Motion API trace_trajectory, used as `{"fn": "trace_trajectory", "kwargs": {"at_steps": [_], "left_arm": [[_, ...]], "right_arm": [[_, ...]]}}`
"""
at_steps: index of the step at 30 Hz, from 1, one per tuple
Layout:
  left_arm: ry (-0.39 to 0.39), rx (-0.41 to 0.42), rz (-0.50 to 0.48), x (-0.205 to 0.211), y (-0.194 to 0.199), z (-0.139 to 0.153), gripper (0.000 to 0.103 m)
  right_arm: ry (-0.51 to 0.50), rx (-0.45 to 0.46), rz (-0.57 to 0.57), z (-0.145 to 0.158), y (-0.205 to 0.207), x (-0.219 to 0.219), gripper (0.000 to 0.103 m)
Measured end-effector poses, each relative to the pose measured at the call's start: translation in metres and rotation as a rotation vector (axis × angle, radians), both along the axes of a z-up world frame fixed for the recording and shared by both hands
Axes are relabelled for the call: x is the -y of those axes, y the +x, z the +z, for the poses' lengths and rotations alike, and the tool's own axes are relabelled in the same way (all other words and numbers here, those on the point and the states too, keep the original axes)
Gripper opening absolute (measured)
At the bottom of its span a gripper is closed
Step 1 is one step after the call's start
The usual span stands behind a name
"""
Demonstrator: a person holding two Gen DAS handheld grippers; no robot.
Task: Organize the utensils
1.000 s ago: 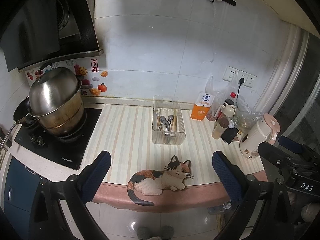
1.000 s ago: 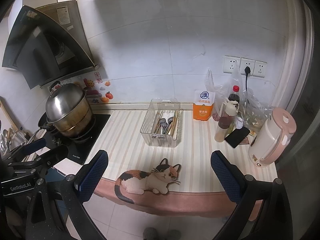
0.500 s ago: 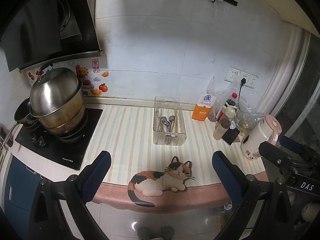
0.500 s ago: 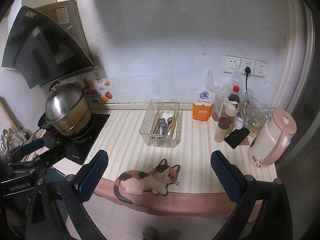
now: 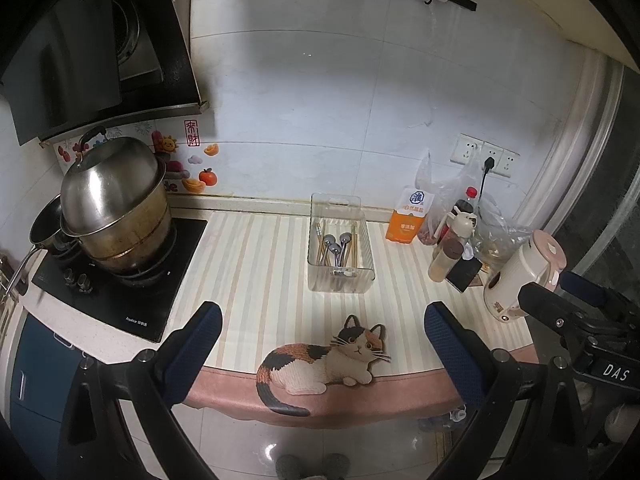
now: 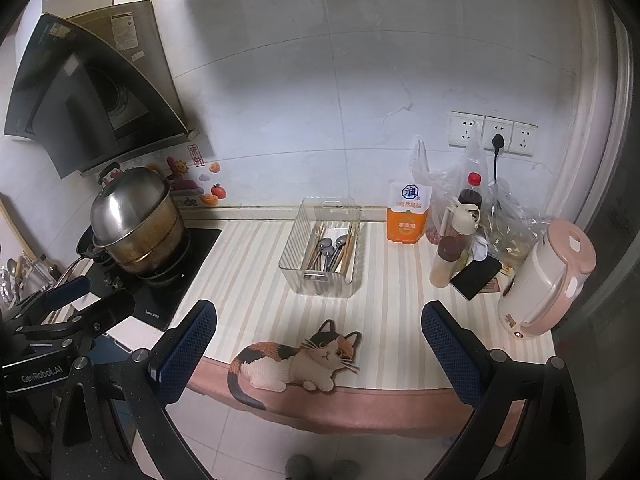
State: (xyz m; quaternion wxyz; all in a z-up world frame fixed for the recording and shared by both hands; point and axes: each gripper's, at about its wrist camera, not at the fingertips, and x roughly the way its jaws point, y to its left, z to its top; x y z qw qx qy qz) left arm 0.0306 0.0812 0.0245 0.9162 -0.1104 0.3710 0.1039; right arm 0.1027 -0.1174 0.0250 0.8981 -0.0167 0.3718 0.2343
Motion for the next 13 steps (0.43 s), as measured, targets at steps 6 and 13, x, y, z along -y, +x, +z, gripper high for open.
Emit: {"fn": "trace_trajectory", "kwargs": {"at_steps": [6, 13], "left_arm": [[0.004, 0.001, 0.015, 0.0006, 0.0048, -0.0001, 0.103], [-0.001, 0.002, 0.014, 0.0002, 0.0065, -0.0002, 0.103]], "right_arm": [[-0.010, -0.004, 0.010, -0.0007, 0.0073, 0.0013, 0.103], [-0.011, -0.004, 0.012, -0.0010, 0.0071, 0.0012, 0.103]]}}
